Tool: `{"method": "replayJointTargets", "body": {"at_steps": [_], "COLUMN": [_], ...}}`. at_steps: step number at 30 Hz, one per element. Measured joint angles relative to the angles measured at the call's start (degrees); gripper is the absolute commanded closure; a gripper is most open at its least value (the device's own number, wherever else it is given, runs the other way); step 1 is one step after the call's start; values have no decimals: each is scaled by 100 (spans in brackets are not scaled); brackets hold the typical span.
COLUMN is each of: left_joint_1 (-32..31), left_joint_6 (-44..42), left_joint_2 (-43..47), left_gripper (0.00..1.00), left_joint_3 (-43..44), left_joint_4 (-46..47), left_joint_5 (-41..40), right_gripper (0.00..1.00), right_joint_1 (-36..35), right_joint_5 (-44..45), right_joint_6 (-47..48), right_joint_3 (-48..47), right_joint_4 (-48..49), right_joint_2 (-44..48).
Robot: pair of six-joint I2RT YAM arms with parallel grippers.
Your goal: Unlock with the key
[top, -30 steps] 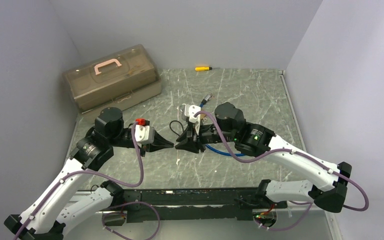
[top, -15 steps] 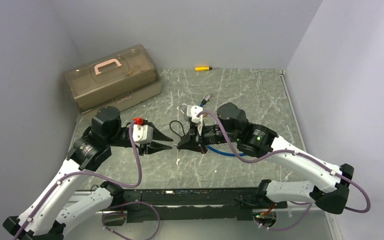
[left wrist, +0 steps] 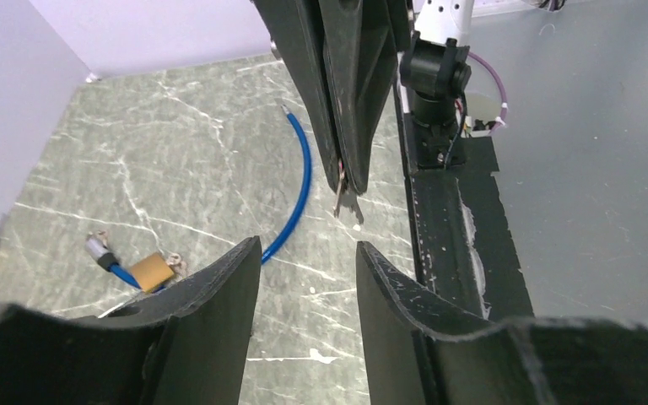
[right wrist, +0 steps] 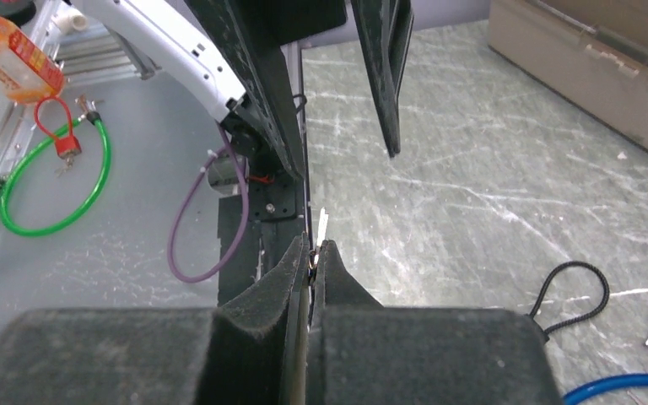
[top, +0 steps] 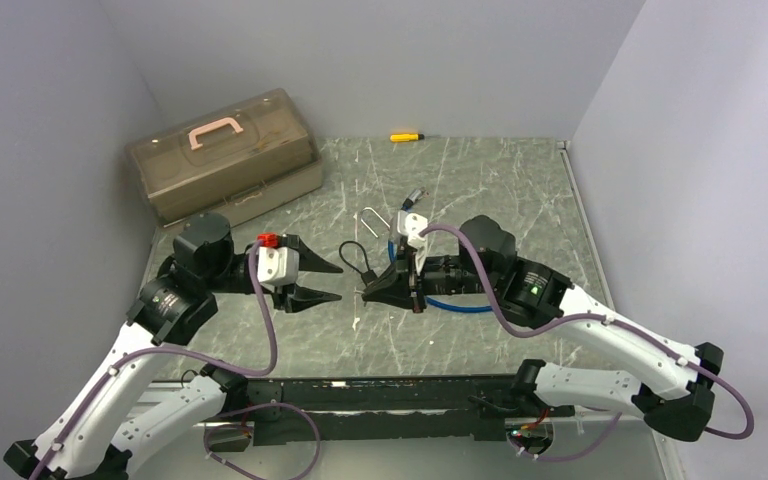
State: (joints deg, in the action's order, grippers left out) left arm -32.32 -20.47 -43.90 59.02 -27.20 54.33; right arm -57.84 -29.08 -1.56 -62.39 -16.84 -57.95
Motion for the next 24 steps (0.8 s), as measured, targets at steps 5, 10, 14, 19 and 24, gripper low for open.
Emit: {"method": "replayJointTargets", "body": {"at_steps": [5,10,14,19,24], "left_joint_1": [0,2,2,4,4], "left_joint_6": [404,1012,1434,2061,2450], "left_joint_2": [59,59,70,96,114], "left_gripper": [49,51,50,42,36], "left_joint_3": [-442,-813,-940,-1008,-1008], "left_joint_4": [256,684,1123,1753,2201], "left_joint_5": [94,151,236,393,476], "right_gripper": [100,100,100,100,100], "right_joint_1": [0,0,2,2,2], "right_joint_5": [52,177,243,302,295], "right_joint_6": [-306,-568,-715,-841,-964], "right_joint_3": [570,824,953,990,1084], "right_joint_4": [905,1762,2339,2837,3246], "right_joint_2": [382,496,538,540,494]}}
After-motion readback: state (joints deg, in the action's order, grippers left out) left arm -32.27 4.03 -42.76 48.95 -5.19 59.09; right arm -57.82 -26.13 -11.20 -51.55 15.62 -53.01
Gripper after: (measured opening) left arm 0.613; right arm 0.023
